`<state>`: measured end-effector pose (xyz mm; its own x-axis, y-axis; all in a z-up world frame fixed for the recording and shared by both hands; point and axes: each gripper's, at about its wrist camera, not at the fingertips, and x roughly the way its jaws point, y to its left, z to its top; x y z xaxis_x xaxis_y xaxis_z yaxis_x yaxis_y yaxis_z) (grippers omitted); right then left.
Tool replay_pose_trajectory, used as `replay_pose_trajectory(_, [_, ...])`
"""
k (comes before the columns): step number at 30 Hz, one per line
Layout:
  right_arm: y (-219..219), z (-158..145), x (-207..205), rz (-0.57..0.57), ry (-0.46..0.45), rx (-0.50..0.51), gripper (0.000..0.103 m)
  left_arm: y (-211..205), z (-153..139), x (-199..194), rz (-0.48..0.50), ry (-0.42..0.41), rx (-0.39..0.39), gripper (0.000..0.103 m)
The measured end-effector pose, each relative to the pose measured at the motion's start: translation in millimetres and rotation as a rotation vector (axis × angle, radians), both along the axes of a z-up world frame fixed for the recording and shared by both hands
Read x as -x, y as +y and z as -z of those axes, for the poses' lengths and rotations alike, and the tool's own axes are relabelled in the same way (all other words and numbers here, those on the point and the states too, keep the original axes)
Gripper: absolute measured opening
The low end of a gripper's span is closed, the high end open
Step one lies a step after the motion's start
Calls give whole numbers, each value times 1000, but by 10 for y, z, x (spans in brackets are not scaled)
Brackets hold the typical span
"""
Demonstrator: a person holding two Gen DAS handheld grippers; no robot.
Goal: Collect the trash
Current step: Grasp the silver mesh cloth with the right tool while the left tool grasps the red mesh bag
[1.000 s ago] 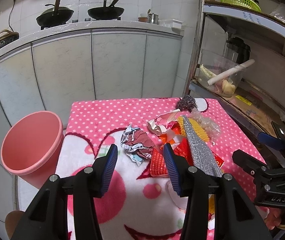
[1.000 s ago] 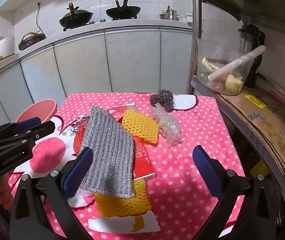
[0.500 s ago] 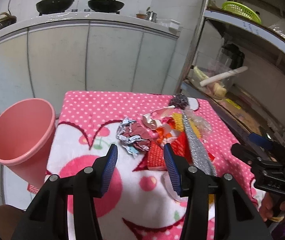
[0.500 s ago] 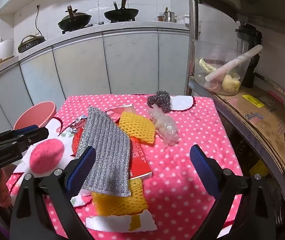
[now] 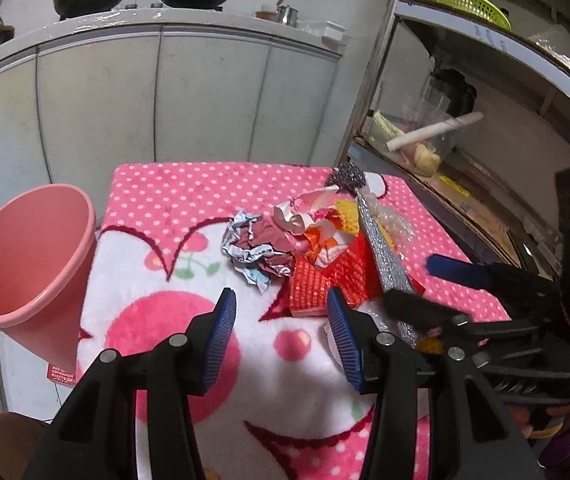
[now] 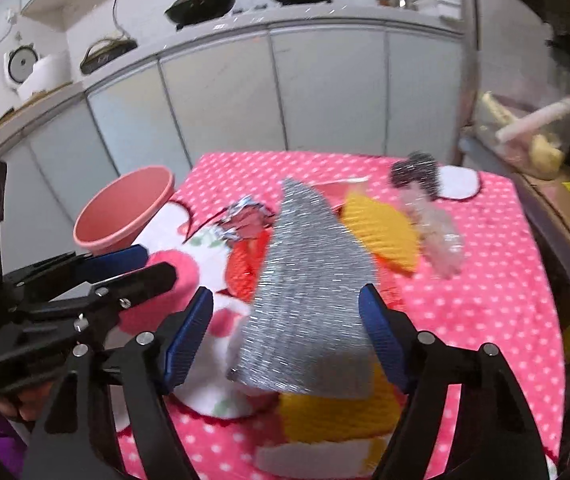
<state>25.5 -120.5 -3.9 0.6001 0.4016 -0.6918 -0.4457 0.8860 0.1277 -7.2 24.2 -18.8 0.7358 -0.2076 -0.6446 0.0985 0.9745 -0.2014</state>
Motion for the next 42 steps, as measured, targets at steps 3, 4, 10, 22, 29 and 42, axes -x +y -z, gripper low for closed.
replay_pose_trajectory(3, [74, 107, -72, 9, 47, 17, 66, 56, 65, -76, -4, 31, 14, 42])
replay_pose_trajectory(4, [71, 143, -84, 11, 61, 19, 63, 70, 78, -82, -2, 37, 25, 42])
replay_pose_trajectory(10, [-11, 212, -113, 34, 95, 4, 32, 49, 148, -170, 26, 62, 27, 44])
replay_pose_trajectory(22, [-415, 70, -116, 85, 118, -97, 8, -202, 262, -455, 94, 111, 42, 54])
replay_pose_trajectory(29, [-502, 13, -109, 92, 106, -123, 8, -286, 317, -526, 125, 119, 40, 50])
replay_pose_trajectory(42, [-635, -67, -94, 126, 85, -149, 8, -411, 216, -396, 241, 87, 62, 19])
